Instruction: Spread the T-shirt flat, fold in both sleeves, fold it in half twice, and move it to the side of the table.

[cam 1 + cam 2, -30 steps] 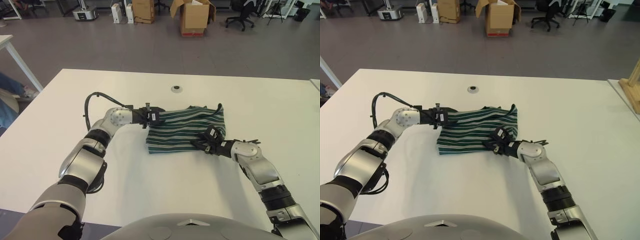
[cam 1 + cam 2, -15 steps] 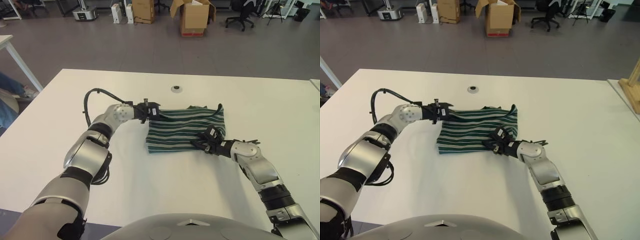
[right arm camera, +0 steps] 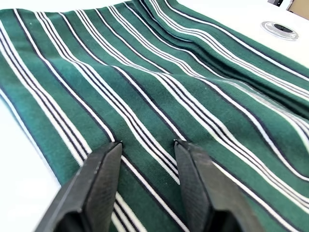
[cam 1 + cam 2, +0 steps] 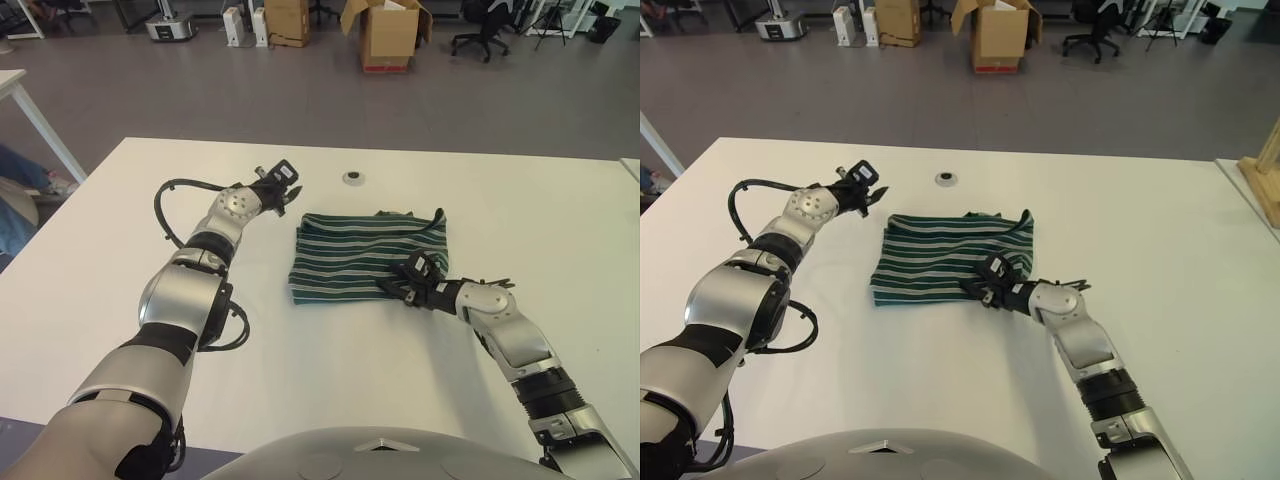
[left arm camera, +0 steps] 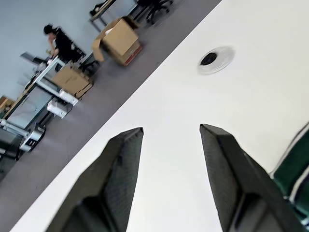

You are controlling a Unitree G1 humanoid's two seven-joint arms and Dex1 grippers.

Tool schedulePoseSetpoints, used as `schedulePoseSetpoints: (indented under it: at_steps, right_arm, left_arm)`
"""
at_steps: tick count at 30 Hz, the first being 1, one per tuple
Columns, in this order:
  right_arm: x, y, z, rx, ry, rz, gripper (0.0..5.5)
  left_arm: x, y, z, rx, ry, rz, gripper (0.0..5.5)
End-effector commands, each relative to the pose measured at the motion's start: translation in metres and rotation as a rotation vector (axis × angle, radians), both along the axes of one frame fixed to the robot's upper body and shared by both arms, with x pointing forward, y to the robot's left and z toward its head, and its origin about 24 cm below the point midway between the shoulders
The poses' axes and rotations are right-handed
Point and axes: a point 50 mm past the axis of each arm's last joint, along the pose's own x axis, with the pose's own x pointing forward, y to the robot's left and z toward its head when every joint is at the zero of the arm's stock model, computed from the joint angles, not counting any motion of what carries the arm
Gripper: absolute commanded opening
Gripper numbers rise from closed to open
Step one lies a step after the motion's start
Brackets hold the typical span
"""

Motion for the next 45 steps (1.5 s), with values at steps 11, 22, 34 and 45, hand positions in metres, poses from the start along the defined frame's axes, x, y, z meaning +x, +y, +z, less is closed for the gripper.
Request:
schedulePoseSetpoints:
  at_steps: [11,22,34,45]
  right_arm:
    - [-0.005,-0.001,-0.006,-0.017,0.046,0.011,1.99]
    - [-0.018,0.008,-0.016,-0.012,0.085,0.050,1.99]
    - [-0.021,-0.009,-0.007,-0.009,0.087,0.021,1.99]
    - [0.037,-0.023,0.006,-0.091,-0.039,-0.033,1.99]
  left_arm:
    - [-0.021,-0.016,-0.037,0.523,-0.178,-0.287,2.14]
    - [0.010,0.040,-0.014,-0.315,0.077,0.708,2.14]
    - [-0.074,-0.010,-0.076,0.455,-0.039,-0.669,2.14]
    - [-0.148,-0.054,-0.066,-0.157,0.507,-0.783,2.14]
